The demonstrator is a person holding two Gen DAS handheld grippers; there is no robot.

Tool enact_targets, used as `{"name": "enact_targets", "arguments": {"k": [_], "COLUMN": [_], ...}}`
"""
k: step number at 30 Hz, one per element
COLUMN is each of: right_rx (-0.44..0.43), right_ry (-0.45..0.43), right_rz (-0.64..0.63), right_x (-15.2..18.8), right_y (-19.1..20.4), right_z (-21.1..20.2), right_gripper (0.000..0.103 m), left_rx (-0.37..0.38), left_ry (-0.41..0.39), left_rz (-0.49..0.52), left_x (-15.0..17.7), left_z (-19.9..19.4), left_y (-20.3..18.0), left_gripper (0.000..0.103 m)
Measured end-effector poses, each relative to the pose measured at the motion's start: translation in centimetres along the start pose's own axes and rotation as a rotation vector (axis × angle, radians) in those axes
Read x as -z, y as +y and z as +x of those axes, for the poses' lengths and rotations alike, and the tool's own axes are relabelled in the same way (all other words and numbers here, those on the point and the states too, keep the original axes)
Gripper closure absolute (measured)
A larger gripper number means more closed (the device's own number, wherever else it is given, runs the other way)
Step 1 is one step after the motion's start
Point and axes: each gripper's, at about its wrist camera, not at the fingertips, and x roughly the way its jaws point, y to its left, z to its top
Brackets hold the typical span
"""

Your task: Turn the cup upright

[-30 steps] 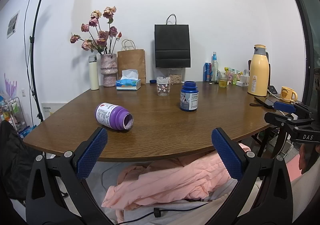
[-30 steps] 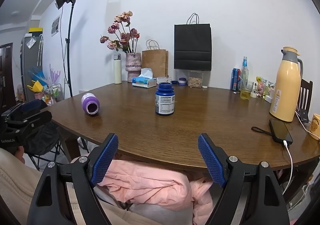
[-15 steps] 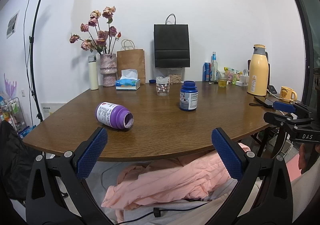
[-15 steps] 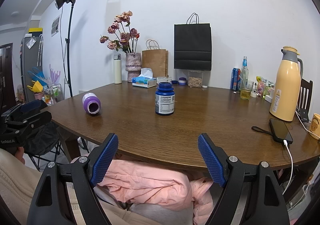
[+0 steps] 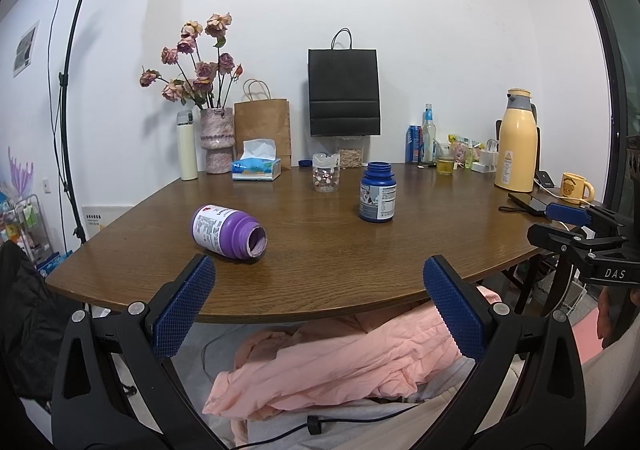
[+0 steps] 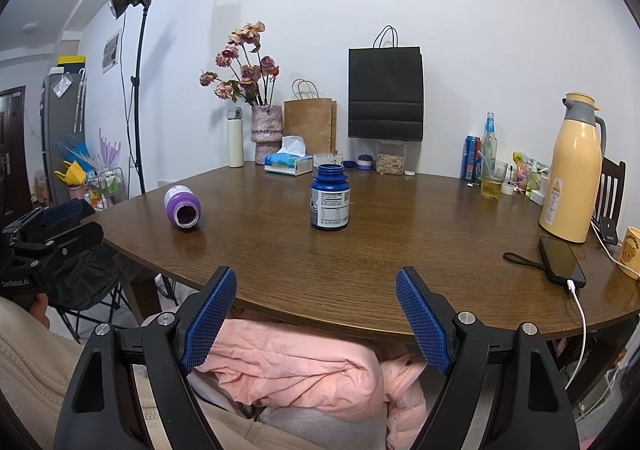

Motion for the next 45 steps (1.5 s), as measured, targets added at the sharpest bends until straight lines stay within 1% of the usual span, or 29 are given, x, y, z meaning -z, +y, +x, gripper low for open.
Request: {"name": "enact_targets", "arguments": {"k": [30, 34, 35, 37, 39, 40, 43, 45], "right_rx": [-0.003, -0.007, -0.009, -0.017, -0.043, -0.053, -0.091, -0.12], "right_ry": [0.0, 0.002, 0.003, 0.002, 0.003, 0.005, 0.008, 0.029], "right_rz": [-0.006, -0.008, -0.009, -0.01, -0.011, -0.013, -0.017, -0.005], "right_x": [-0.1, 0.0, -0.1, -0.4, -1.3, -1.8, -3.2, -4.1], "right_y": [0.2, 0.2, 0.2, 0.2, 0.3, 0.4, 1.0, 1.4], "right_z": [-0.1, 0.6, 0.6, 0.9, 1.7, 2.2, 4.4, 6.3], "right_gripper": [0.017, 0.017, 0.017, 0.017, 0.017, 0.017, 0.017, 0.017], "left_rx": [0.005, 0.02, 0.017, -0.009, -0.071, -0.096, -0.15, -0.174], "left_ry": [0.002, 0.024, 0.026, 0.028, 0.035, 0.041, 0.077, 0.154], "left_rz": [0.002, -0.002, 0.013, 0.074, 0.129, 0.133, 0.098, 0.037], "left_x": [-0.2, -0.3, -0.4, -0.7, -1.0, -1.1, -1.8, -2.6], "left_z": [-0.3, -0.1, 0.2, 0.8, 2.0, 2.6, 4.6, 6.5], "left_y": [-0.3, -0.7, -0.6, -0.5, 0.2, 0.8, 3.5, 5.9], "left_gripper": [0.0, 0.0, 0.0, 0.0, 0.0, 0.0, 0.0, 0.0]}}
